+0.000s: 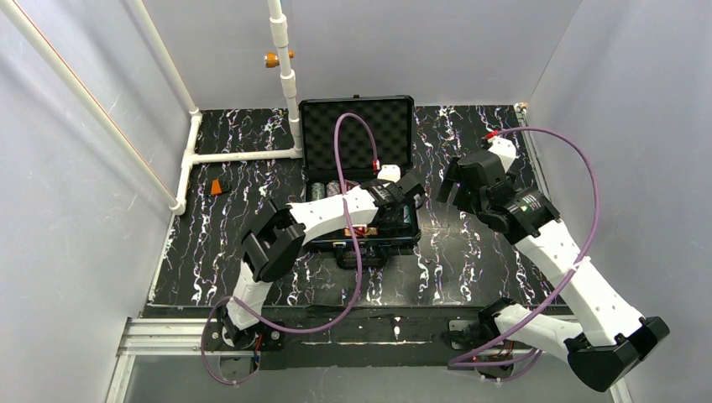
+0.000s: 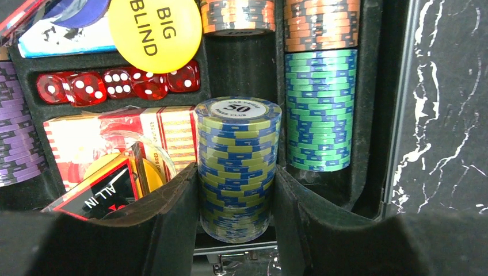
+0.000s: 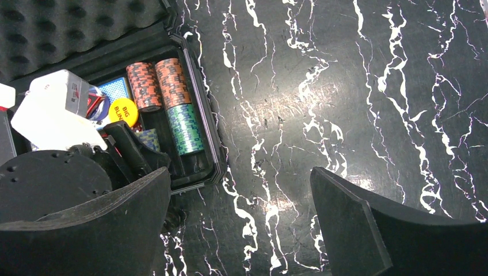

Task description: Pack up texas hold em set

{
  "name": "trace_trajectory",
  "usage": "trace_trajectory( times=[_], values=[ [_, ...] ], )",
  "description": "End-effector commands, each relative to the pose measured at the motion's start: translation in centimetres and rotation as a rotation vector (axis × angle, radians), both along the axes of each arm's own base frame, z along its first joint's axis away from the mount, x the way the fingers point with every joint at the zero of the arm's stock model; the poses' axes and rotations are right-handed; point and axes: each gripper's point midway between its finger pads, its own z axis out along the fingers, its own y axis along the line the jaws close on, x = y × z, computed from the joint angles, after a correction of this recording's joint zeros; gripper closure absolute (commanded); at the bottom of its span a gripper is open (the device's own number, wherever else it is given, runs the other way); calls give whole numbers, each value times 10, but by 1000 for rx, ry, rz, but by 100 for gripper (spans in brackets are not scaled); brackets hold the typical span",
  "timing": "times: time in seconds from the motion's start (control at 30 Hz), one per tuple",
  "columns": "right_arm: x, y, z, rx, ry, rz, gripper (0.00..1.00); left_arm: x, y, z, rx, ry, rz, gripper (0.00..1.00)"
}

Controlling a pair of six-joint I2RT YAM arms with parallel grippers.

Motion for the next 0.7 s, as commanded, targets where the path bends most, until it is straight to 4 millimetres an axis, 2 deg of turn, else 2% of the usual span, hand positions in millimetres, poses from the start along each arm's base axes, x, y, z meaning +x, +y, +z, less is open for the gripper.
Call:
trace_trajectory(
  times=[0.0,0.2,0.3,0.47,0.67],
  values=[
    [2,-6,8,-1,-42,-21,2,11,-1,20,-14,-66,61,100],
    [-1,-7,5,-3,-36,-11,2,14,0,12,-12,-71,104,100],
    [-1,-6,4,-6,-35,-7,2,15,-1,10,-12,-74,106,97],
    [0,-5,4,-5,-33,-2,2,16,-2,9,-11,-77,92,84],
    [-1,-5,3,-3,-33,2,2,16,-1,13,-15,-84,92,63]
  ],
)
